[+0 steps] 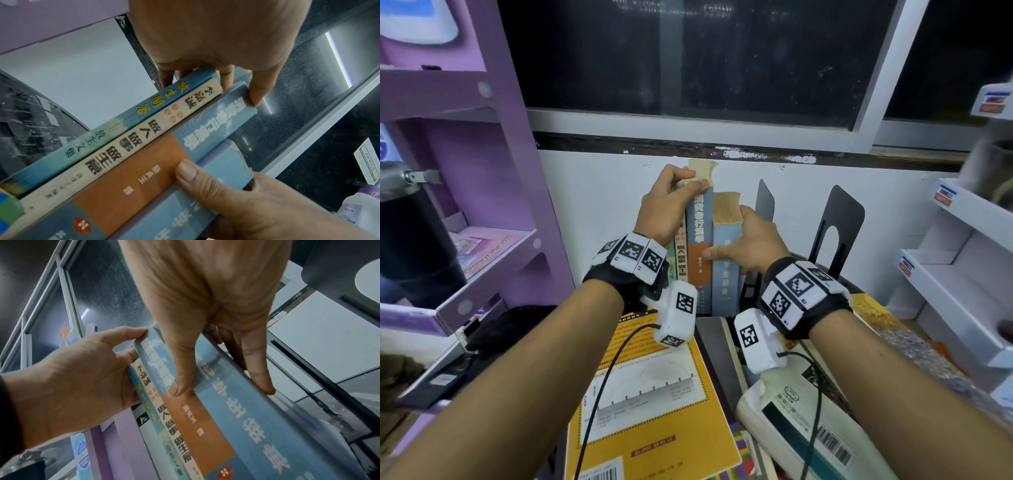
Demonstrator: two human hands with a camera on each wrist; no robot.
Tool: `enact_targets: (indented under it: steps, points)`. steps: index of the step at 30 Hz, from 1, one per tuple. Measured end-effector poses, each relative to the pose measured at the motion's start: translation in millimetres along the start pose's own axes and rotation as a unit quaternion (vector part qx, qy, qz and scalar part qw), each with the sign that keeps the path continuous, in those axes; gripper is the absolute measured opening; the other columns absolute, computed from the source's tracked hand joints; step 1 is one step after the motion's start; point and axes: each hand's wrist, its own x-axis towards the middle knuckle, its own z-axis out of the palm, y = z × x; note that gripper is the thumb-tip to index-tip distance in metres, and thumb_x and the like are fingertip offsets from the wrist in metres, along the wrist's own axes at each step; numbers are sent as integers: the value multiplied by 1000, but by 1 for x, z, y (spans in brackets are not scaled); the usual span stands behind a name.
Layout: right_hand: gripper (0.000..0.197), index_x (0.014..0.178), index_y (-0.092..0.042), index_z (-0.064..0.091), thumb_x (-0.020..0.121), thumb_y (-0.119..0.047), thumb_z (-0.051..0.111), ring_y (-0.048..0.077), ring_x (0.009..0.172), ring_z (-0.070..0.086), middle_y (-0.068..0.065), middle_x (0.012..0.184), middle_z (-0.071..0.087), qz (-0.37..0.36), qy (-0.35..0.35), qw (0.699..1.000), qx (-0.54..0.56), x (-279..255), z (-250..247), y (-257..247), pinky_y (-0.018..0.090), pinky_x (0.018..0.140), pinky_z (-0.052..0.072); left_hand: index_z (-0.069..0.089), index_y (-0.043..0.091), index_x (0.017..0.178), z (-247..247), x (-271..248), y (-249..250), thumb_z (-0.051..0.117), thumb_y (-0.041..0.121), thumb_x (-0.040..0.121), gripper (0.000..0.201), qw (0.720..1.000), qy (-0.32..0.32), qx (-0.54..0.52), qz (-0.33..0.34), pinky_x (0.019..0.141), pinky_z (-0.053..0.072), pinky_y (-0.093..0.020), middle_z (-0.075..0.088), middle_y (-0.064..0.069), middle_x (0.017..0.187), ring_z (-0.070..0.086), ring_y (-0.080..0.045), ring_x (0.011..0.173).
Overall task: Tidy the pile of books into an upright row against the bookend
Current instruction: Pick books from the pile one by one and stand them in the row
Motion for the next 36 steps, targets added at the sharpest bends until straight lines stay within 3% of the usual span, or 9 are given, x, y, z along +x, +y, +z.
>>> enact_targets:
  steps: [8, 16, 21, 27, 32, 36]
  points:
    - [89, 122, -21, 50, 48, -44, 94, 25, 104, 62, 4, 114, 64, -15, 2, 1000, -6, 8, 0, 2, 47, 82, 56, 58, 21, 110, -1, -1, 0, 62, 39, 87, 29, 1000, -3, 6, 0, 73, 45, -21, 62, 18, 104, 60, 1, 89]
    - [93, 125, -23, 50, 47, -47, 93, 25, 106, 62, 3, 114, 65, -14, 4, 1000, -3, 8, 0, 2, 49, 82, 57, 57, 22, 109, -1, -1, 0, 62, 41, 87, 29, 1000, -7, 11, 4, 79, 47, -25, 64, 13, 110, 62, -3, 92]
    - [92, 132, -22, 44, 56, -45, 91, 22, 106, 62, 0, 118, 63, -11, -9, 1000, -16, 2, -7, 0, 45, 84, 57, 57, 23, 112, -3, -2, 3, 62, 41, 88, 31, 1000, -18, 20, -1, 80, 48, -25, 62, 19, 103, 61, -1, 92]
    - [90, 141, -22, 34, 69, -39, 85, 23, 102, 64, 3, 120, 60, 23, -54, 998, -7, -5, -19, -6, 41, 72, 61, 57, 29, 110, -8, -1, 9, 64, 47, 83, 34, 998, -47, 26, -17, 82, 51, -31, 65, 5, 113, 64, -13, 98]
    - [91, 147, -20, 29, 74, -36, 81, 26, 118, 57, 7, 137, 55, 43, -66, 997, 9, -10, -21, -5, 45, 96, 52, 57, 30, 113, -9, -8, 13, 60, 38, 90, 25, 998, -45, 26, -24, 79, 47, -27, 62, 1, 120, 60, -14, 105]
    - [89, 151, -19, 24, 80, -35, 76, 28, 125, 51, 10, 143, 47, 44, -59, 997, -18, -19, -30, -8, 44, 102, 47, 59, 22, 116, -12, -19, 18, 58, 27, 92, 24, 999, -33, 22, -16, 68, 43, -20, 57, 7, 119, 58, -3, 90]
